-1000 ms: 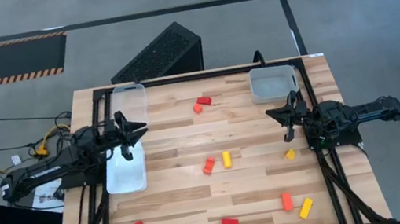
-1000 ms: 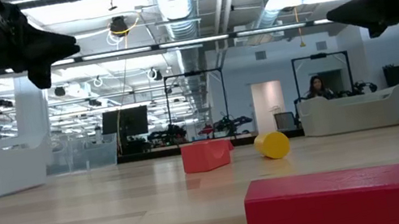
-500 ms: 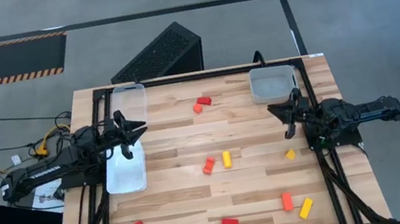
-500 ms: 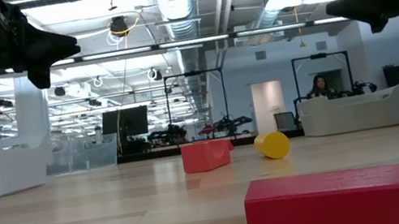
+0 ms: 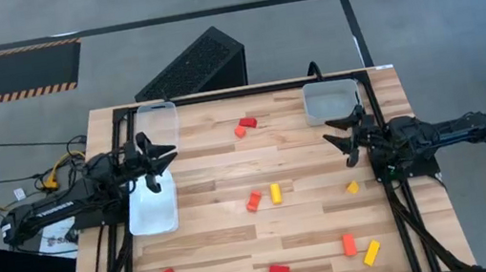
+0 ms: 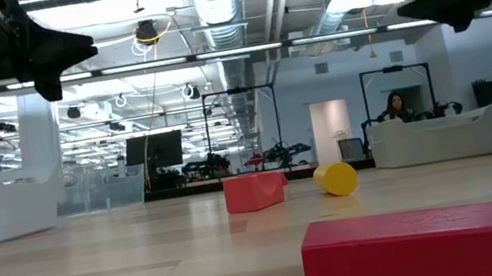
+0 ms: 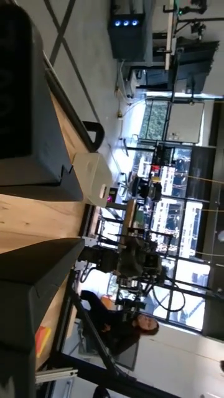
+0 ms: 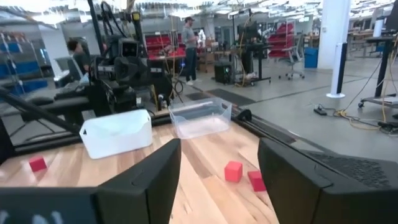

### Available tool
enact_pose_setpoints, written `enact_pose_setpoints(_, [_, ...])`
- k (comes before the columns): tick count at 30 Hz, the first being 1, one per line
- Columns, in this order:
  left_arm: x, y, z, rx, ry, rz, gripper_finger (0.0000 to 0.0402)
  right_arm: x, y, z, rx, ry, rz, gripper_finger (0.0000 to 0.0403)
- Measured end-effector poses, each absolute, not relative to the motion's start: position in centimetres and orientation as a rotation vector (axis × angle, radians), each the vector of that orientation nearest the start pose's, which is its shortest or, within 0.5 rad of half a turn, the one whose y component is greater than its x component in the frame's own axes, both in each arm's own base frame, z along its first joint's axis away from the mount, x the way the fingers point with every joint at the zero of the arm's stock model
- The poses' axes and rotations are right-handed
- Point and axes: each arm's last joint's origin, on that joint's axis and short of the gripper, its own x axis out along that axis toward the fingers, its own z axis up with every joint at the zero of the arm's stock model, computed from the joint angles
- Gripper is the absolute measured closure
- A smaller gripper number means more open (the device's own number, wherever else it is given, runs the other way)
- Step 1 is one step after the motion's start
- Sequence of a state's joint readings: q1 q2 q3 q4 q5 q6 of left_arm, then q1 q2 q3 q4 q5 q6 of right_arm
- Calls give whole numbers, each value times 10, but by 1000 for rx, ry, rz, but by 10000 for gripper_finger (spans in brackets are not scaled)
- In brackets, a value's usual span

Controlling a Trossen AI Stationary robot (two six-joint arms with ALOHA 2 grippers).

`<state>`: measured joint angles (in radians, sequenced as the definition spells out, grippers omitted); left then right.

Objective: Sort & place blocks by color
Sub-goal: Put the top right yellow block into the gray bin

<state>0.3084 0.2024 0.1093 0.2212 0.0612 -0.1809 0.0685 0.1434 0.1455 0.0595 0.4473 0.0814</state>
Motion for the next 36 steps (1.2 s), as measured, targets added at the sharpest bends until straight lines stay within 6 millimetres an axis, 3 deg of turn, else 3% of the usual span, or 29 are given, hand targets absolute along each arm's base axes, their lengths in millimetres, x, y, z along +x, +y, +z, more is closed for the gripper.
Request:
enact_pose_setpoints(23, [102,31,208,-151,-173,255,309,117,-5,194,150,75,-389,176])
enact_pose_setpoints(36, [102,31,207,-150,-165,262,309,131,-4,219,140,91,-392,176])
